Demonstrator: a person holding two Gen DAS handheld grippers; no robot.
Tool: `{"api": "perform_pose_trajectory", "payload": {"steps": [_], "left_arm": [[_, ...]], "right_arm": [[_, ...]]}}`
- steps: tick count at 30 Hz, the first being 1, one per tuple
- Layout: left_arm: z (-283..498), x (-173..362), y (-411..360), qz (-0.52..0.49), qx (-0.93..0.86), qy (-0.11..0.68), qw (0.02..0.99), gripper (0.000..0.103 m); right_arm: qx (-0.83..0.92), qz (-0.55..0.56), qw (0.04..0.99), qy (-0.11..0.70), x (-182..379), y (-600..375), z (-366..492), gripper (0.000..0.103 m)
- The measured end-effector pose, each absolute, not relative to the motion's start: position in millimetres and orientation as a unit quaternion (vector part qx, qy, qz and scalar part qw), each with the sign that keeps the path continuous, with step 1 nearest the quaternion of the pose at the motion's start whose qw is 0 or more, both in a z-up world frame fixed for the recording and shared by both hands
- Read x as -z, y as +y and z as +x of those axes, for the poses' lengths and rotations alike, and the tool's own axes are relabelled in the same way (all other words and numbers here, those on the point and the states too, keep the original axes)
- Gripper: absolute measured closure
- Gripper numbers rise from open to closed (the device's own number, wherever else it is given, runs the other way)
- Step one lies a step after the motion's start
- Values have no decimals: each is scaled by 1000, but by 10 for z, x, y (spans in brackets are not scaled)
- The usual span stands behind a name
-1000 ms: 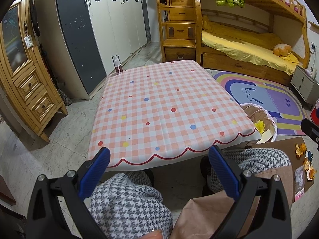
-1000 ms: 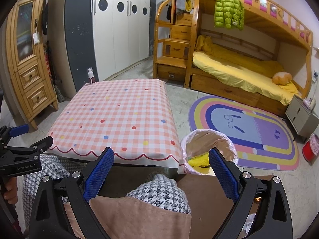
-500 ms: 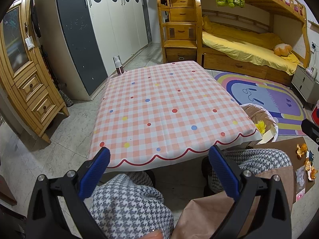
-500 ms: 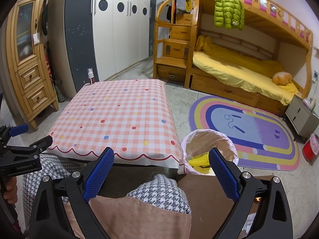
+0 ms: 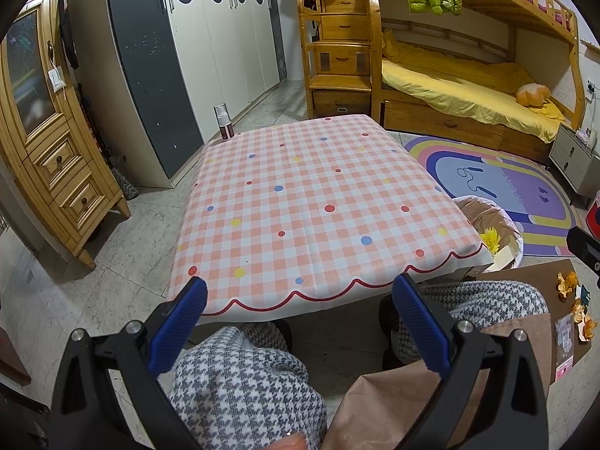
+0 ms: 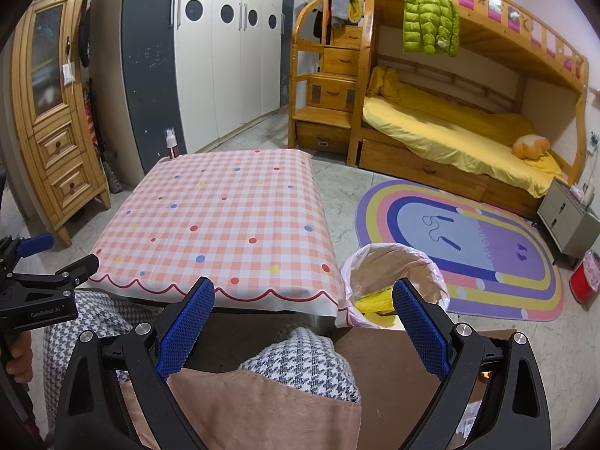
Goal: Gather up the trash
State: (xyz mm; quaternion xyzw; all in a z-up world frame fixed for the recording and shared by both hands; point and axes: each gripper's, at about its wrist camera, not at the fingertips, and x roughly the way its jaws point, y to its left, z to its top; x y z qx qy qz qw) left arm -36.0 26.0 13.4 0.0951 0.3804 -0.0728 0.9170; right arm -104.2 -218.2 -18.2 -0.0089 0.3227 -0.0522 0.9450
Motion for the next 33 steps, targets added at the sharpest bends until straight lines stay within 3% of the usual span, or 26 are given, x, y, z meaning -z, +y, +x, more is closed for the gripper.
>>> {"api": "perform_pose_trajectory", "payload": {"steps": [26, 33], "left_arm": [[-371, -131, 243, 87, 89, 385, 914, 7], [-269, -35, 214, 98, 72, 396, 910, 7]], "right_arm": [[61, -2, 947, 316, 241, -2196, -1037, 8], [110, 35, 952, 284, 251, -2675, -1097, 8]]}}
